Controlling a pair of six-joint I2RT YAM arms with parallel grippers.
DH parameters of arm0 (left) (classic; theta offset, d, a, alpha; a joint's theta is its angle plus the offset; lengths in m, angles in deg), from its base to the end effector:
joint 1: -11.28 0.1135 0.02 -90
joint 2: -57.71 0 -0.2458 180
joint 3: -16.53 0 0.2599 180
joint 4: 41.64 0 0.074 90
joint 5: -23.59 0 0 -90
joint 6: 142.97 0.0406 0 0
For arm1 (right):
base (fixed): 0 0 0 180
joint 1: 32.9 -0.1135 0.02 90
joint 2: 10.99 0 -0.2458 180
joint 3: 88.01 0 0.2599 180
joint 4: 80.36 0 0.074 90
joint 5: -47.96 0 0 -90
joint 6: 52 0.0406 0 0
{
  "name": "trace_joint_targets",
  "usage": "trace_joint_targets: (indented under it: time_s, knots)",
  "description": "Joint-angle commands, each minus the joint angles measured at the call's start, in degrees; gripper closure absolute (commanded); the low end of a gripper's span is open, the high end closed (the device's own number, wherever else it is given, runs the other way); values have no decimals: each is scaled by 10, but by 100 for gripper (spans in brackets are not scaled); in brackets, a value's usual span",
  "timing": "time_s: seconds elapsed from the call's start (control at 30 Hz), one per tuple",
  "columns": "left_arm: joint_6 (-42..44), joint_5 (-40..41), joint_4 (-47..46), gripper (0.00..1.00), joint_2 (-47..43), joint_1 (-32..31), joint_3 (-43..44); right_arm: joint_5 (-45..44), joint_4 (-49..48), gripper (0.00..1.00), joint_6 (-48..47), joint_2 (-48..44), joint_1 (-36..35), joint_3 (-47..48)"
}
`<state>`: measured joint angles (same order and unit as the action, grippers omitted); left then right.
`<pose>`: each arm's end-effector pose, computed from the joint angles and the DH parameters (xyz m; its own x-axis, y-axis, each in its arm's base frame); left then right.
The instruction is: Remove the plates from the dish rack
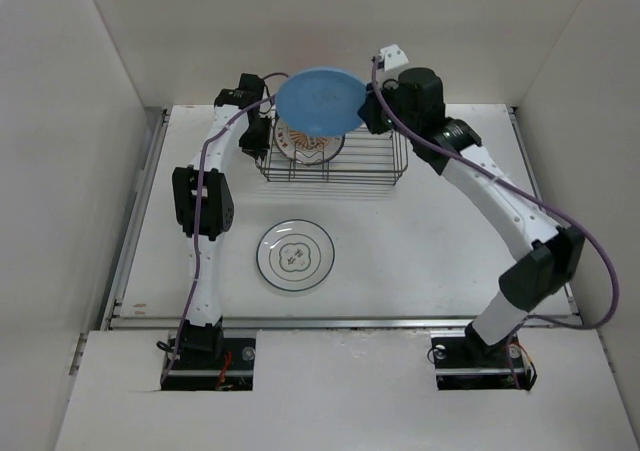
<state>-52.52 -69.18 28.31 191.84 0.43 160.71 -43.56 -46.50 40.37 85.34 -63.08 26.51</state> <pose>0.4951 -0.0969 0.2362 -0.8480 0.1705 -0.5018 0.2185 0.9751 -0.0379 0.3501 0.2023 0.4080 -0.2532 -0.0994 -0.9623 -0.4704 0.8819 0.0327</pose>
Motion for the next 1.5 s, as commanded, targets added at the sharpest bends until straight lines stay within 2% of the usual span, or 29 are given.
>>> trace_joint_targets:
  time_s: [0.0,0.1,0.13,0.23,0.33,0.57,0.6,0.63,0.67,0.7,0.73,0.87,0.97,1.03,1.07,1.17,1.23,1.3,1.4,1.47]
  knots:
    - [12,4,19,100,-26,-12,-15,120,102,100,11,-48,12,-89]
    - [17,9,7,100,-26,-12,-15,197,160,100,34,-106,29,-181]
    - [17,9,7,100,-32,-12,-21,242,172,100,42,-124,35,-239]
    - [24,4,-4,100,-32,-12,-21,281,200,100,90,-129,49,-341]
    - [24,4,-4,100,-37,-12,-21,298,200,100,138,-96,68,-411]
    - [29,4,-16,100,-66,-12,-21,305,180,100,149,-3,115,-441]
    - [29,4,-21,100,-75,-12,-21,305,180,97,149,23,130,-441]
    - [34,4,-21,92,-75,-12,-21,305,180,92,149,38,136,-441]
    - [34,4,-27,89,-83,-12,-21,305,180,86,144,52,142,-434]
    - [41,10,-27,88,-84,-12,-21,318,180,69,144,63,150,-434]
    - [41,10,-27,87,-98,-12,-27,318,180,64,144,77,151,-429]
    - [76,17,-54,78,-122,-12,-43,292,185,54,144,77,151,-411]
    - [107,24,-66,64,-133,-17,-44,253,214,43,144,72,151,-383]
    - [116,24,-78,60,-140,-23,-44,232,239,40,139,59,151,-364]
    - [129,17,-90,55,-148,-23,-44,212,254,37,131,43,151,-343]
    - [156,3,-116,50,-156,-29,-44,156,265,27,120,12,151,-295]
    - [184,3,-140,49,-163,-45,-64,132,271,23,113,-12,151,-268]
    - [212,3,-183,49,-163,-54,-76,111,271,13,113,-25,151,-226]
    - [238,3,-233,38,-157,-70,-82,77,248,6,113,-26,156,-162]
    - [245,8,-260,31,-135,-75,-75,43,231,4,120,-3,156,-126]
